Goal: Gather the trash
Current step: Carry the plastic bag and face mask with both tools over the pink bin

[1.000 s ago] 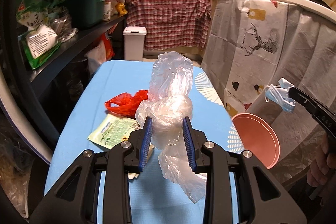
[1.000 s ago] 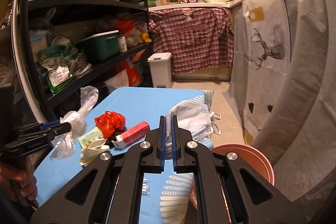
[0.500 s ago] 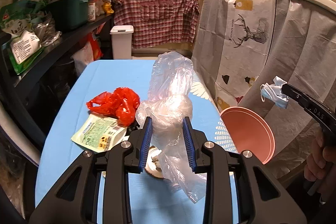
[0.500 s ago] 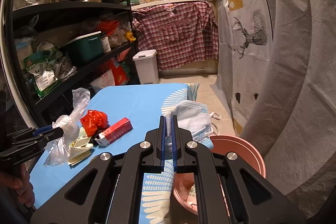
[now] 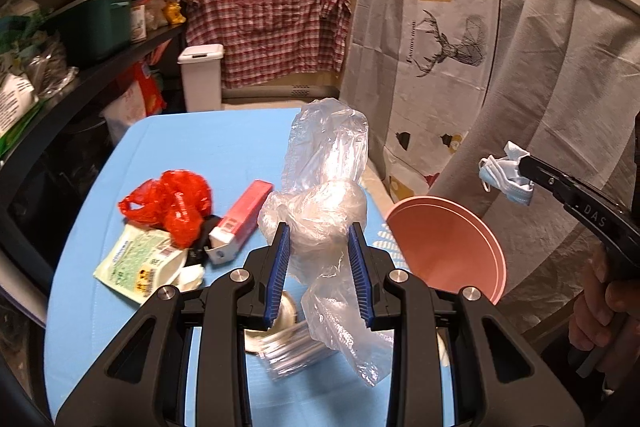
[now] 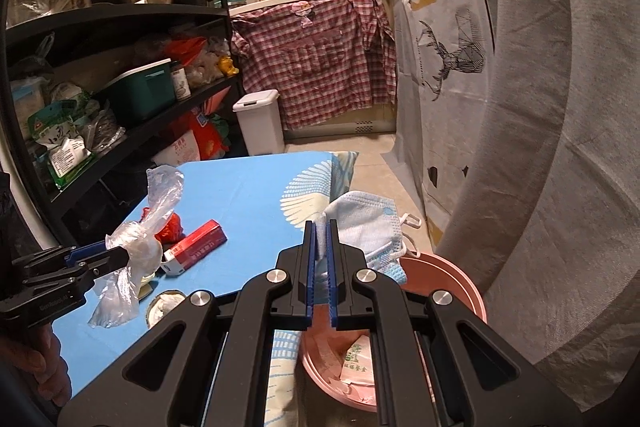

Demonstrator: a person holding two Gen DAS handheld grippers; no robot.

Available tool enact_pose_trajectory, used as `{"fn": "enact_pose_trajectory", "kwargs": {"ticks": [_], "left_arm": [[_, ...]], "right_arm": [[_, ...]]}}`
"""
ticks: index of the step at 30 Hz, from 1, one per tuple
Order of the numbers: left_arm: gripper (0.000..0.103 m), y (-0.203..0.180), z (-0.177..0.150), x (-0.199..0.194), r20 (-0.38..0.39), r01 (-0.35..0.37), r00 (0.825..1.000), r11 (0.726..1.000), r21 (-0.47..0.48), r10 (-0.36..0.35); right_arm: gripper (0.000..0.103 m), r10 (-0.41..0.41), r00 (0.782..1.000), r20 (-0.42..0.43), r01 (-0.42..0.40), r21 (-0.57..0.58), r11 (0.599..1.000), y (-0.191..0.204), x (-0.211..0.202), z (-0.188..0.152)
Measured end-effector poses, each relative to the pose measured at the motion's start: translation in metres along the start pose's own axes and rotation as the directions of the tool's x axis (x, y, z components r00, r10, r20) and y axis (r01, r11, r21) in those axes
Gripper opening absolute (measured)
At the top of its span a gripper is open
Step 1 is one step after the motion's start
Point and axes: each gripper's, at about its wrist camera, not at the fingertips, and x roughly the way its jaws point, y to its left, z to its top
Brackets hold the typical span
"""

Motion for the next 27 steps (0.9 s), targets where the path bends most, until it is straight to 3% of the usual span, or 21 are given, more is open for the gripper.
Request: {"fn": "enact_pose_trajectory", "kwargs": {"ticks": [27], "left_arm": [[0.03, -0.078, 0.014, 0.062, -0.056, 0.142, 0.989, 0.988, 0.063, -0.138]], "right_arm": [[0.006, -0.084, 0.996, -0.037, 0.086, 0.086, 0.993, -0.042, 0.005, 0.0]]}}
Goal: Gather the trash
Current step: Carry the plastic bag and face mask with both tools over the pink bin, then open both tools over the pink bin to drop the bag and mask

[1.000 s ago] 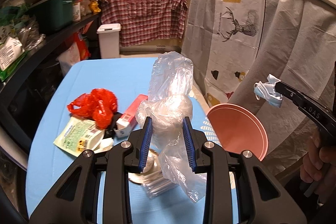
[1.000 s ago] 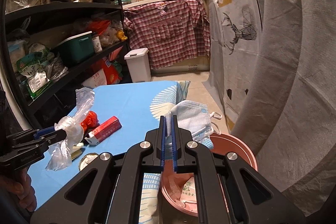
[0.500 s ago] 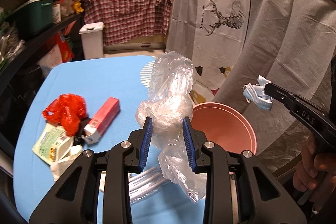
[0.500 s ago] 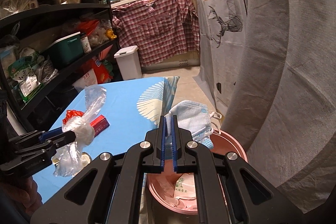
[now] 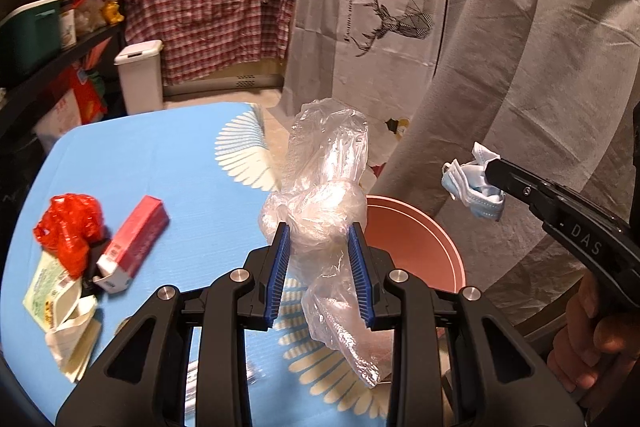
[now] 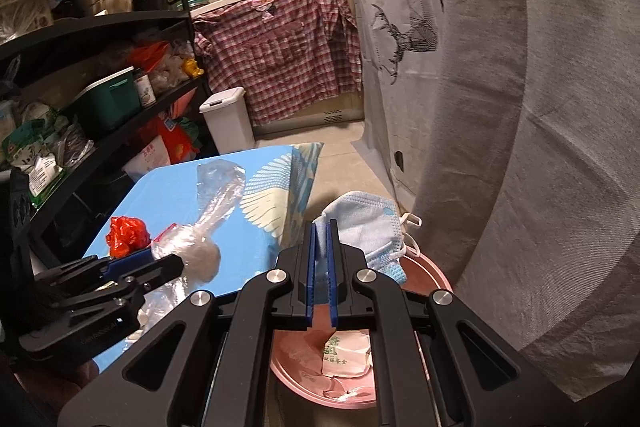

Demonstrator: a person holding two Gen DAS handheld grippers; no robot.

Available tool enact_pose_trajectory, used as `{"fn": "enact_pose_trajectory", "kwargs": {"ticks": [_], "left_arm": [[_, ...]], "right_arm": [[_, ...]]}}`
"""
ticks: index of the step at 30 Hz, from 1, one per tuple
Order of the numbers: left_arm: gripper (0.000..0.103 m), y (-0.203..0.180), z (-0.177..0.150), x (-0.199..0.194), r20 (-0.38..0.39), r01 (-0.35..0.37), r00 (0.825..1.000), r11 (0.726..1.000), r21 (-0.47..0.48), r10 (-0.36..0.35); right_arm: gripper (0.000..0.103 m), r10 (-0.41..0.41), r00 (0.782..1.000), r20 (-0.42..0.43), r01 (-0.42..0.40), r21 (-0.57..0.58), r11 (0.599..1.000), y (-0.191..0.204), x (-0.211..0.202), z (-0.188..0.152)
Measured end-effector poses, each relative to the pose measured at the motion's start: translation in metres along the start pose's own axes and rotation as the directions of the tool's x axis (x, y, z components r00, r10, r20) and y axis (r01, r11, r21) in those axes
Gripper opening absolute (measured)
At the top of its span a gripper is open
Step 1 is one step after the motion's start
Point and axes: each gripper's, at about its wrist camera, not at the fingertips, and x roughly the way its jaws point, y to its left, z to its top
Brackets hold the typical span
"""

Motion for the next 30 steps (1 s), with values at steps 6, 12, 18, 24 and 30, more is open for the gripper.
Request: {"fn": "enact_pose_trajectory", "kwargs": {"ticks": [6, 12, 18, 24, 30], "left_arm": [[0.03, -0.009, -0.002, 0.015, -0.021, 0.02, 1.0, 1.0, 0.021, -0.02], [0.03, -0.012, -0.002, 0.024, -0.038, 0.03, 0.999, 0.999, 0.026, -0.029], [0.03, -0.019, -0.001, 0.032, -0.049, 0.044, 0.998, 0.998, 0.035, -0.042], [0.03, -0.023, 0.0, 0.039, -0.059, 0.059, 0.997, 0.997, 0.043, -0.056], [0.047, -0.022, -0.001, 0.047, -0.095, 0.069, 0.993, 0.997, 0.037, -0.065]], "right_arm": [[0.006, -0.016, 1.0, -0.009, 0.016, 0.017, 1.0, -0.009, 0.004, 0.001], [0.006, -0.022, 1.0, -0.019, 0.023, 0.016, 1.0, -0.01, 0.009, 0.001], [0.006, -0.032, 0.999, -0.03, 0.033, 0.021, 0.999, -0.014, 0.014, 0.001], [0.006, -0.04, 0.998, -0.038, 0.041, 0.028, 0.999, -0.017, 0.017, 0.0], [0.037, -0.058, 0.995, -0.076, 0.062, 0.053, 0.997, -0.023, 0.026, -0.002]]}}
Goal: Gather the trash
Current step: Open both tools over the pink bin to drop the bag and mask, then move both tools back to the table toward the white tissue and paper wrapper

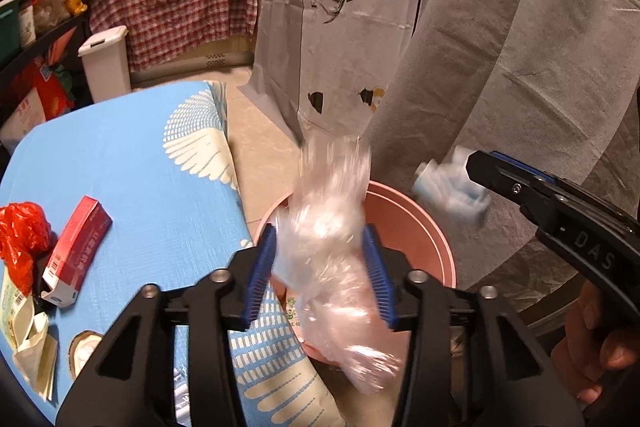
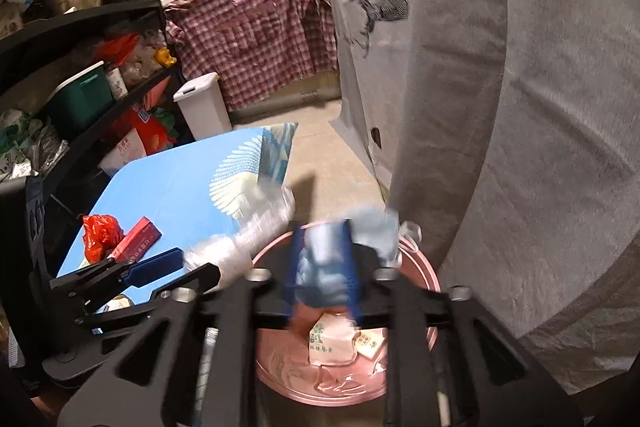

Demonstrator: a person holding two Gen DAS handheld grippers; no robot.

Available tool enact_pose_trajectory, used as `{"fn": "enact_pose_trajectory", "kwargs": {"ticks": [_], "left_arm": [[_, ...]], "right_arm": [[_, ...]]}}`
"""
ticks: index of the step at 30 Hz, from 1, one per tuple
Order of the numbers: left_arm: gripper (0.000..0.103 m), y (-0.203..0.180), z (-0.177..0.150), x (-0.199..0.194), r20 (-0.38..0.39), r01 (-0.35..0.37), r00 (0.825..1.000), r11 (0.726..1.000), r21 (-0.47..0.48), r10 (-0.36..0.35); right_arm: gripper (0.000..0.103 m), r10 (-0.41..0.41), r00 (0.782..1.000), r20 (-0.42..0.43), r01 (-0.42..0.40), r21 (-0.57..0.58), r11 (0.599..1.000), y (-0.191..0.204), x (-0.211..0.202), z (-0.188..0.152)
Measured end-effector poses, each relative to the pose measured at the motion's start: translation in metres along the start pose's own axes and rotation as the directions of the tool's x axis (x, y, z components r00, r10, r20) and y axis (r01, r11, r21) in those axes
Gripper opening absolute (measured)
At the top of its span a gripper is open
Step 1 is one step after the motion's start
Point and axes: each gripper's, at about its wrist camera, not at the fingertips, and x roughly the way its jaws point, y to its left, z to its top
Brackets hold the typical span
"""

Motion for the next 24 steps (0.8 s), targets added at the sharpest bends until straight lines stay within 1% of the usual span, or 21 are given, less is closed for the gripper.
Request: {"fn": "enact_pose_trajectory", "kwargs": {"ticks": [1, 2, 10, 18, 23, 24], "left_arm": [[0.047, 0.001, 0.0, 0.0, -0.001, -0.004, 1.0, 1.0, -0.003, 0.004], [0.047, 0.004, 0.0, 0.0, -0.002, -0.003, 1.0, 1.0, -0.009, 0.003], [0.046, 0.012, 0.0, -0.012, 0.021, -0.007, 1.0, 1.0, -0.024, 0.008], [0.035, 0.029, -0.001, -0.042, 0.062, -0.018, 0.998, 0.999, -0.039, 0.02], [0.034, 0.045, -0.002, -0.063, 0.091, -0.03, 0.995, 0.998, -0.057, 0.035], [0.033, 0.048, -0.003, -0.066, 0.096, -0.033, 0.995, 0.997, -0.062, 0.039]], "right_arm": [[0.04, -0.005, 1.0, 0.004, 0.005, 0.003, 1.0, -0.001, 0.0, 0.0], [0.041, -0.008, 1.0, 0.009, 0.008, 0.002, 1.0, 0.0, -0.002, -0.001], [0.041, 0.005, 1.0, 0.017, -0.005, -0.001, 1.0, 0.001, -0.003, -0.003], [0.041, 0.031, 0.998, 0.053, -0.029, -0.04, 0.999, 0.015, -0.014, -0.006], [0.041, 0.055, 0.996, 0.064, -0.05, -0.075, 0.996, 0.03, -0.02, -0.01], [0.039, 0.058, 0.996, 0.064, -0.053, -0.08, 0.995, 0.032, -0.021, -0.011]]}}
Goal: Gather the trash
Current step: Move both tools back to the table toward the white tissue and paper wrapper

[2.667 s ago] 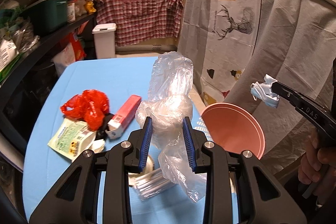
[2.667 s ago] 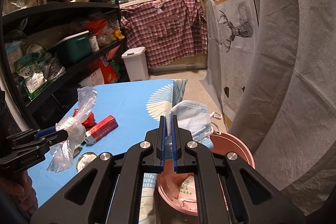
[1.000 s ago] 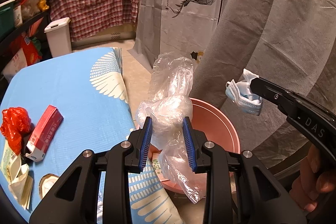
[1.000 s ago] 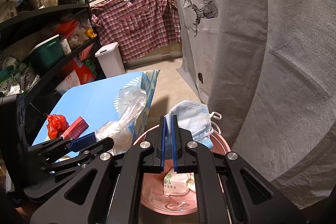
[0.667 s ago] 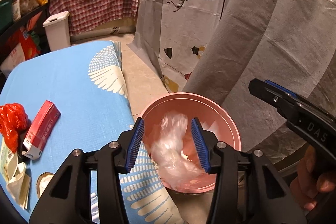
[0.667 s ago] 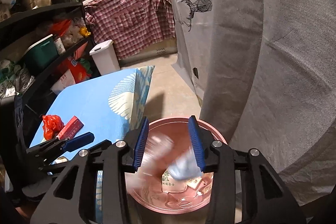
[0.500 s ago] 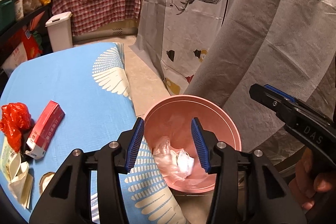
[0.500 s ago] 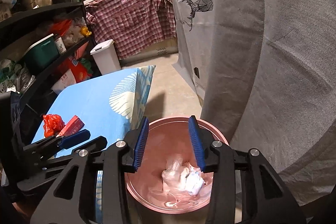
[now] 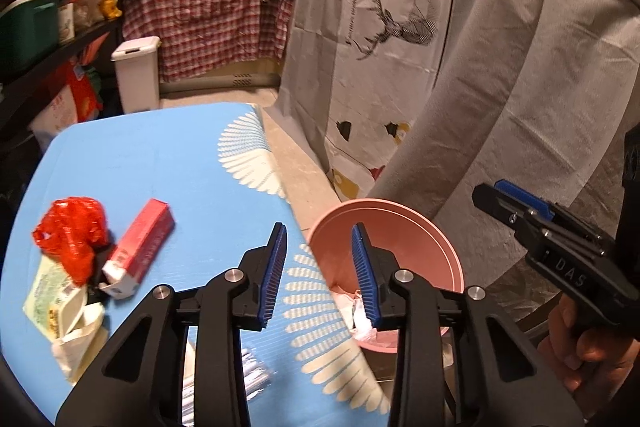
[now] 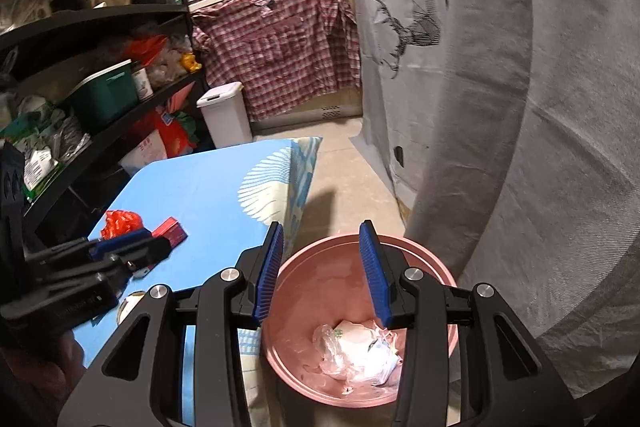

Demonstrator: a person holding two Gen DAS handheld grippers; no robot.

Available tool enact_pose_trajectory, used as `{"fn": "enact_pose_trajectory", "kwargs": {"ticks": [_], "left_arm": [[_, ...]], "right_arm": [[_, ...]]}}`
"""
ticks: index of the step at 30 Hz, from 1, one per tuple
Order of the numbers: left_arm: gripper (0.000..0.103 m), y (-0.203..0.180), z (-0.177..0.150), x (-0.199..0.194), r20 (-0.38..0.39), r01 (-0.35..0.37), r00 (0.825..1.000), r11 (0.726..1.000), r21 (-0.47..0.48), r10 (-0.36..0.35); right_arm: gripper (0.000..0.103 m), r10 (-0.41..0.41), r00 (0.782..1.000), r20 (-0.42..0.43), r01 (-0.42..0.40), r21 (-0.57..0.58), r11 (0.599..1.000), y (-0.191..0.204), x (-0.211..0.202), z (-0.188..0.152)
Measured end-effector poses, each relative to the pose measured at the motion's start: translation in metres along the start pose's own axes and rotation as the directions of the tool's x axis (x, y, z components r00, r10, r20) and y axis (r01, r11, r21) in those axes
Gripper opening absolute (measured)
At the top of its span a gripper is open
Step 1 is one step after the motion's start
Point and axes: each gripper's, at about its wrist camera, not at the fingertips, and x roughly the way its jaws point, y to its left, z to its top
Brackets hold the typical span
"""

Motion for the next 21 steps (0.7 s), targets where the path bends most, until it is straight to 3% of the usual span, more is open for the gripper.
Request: {"fn": "enact_pose_trajectory", "kwargs": {"ticks": [8, 15, 21], "left_arm": [[0.027, 0.045, 0.006, -0.036, 0.055, -0.059, 0.997, 0.996, -0.067, 0.063], [0.025, 0.097, 0.012, -0.074, 0.101, -0.128, 0.984, 0.978, -0.165, 0.146], [0.025, 0.128, 0.019, -0.106, 0.117, -0.174, 0.973, 0.966, -0.193, 0.199]], "right_arm": [[0.024, 0.087, 0.996, -0.001, -0.087, -0.063, 0.994, 0.034, -0.005, -0.008], [0.024, 0.155, 0.987, -0.038, -0.158, -0.115, 0.981, 0.066, 0.001, -0.021], [0.024, 0.208, 0.973, -0.105, -0.223, -0.163, 0.961, 0.099, 0.012, -0.042]]}}
